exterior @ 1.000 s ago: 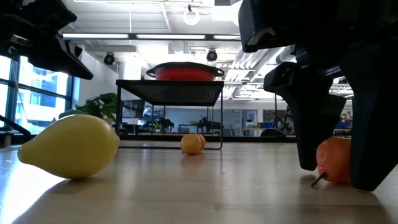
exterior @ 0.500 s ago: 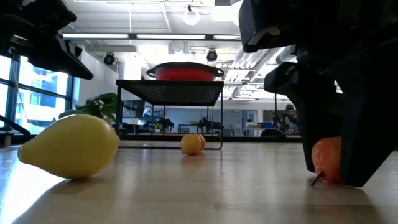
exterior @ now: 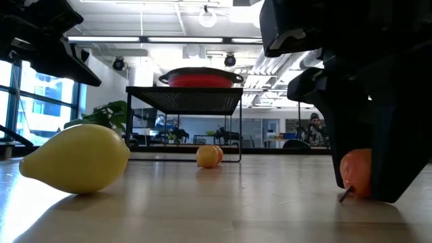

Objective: Pick & Place Fruit
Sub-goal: Put the pear into the red strainer bowl

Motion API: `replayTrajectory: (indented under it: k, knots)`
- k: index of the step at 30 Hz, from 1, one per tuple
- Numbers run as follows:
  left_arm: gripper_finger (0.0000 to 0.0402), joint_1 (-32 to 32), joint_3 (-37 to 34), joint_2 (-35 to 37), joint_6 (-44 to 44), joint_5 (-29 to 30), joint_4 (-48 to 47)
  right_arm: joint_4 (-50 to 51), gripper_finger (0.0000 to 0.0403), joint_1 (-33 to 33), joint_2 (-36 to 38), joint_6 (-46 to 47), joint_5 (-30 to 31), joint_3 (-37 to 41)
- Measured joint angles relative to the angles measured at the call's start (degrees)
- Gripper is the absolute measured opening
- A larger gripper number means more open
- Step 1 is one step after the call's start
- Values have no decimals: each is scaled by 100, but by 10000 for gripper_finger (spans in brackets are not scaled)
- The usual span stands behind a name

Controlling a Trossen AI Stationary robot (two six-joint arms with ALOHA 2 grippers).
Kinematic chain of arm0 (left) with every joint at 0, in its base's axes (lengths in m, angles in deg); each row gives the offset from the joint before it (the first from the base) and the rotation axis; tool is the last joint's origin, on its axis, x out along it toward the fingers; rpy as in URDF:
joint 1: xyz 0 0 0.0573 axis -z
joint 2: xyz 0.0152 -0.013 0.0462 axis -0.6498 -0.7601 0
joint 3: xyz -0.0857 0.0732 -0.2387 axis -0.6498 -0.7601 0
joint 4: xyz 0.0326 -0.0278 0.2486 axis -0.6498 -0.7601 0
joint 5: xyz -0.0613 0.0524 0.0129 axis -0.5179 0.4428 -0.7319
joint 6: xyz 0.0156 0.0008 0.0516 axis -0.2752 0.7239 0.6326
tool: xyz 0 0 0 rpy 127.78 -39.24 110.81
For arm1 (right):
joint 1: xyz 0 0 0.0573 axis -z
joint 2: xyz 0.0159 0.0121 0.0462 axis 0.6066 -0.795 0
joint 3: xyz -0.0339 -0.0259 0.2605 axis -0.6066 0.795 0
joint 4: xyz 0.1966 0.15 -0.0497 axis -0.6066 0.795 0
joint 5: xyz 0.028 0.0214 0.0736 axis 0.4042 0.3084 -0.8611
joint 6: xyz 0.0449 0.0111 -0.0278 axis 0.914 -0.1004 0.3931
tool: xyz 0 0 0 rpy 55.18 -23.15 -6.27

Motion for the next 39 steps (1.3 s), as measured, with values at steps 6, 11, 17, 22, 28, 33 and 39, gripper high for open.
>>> replayTrajectory:
  k: [6,11,17,22,28,33,39]
  knots:
    - [3,2,0,0,0,0,0,0,137,0,0,0,-17,0]
    - [3,0,-1,0,2,0,0,0,141,0,0,2,-46,0]
    - [3,1,-1,-1,0,0,0,0,141,0,0,2,-48,0]
    - [3,0,-1,0,1,0,0,0,139,0,0,2,-48,0]
    - [3,2,-1,0,1,0,0,0,141,-1,0,2,-48,0]
    - [3,1,-1,0,0,0,0,0,137,0,0,2,-50,0]
    - [3,2,0,0,0,-2,0,1,137,0,4,2,-64,0]
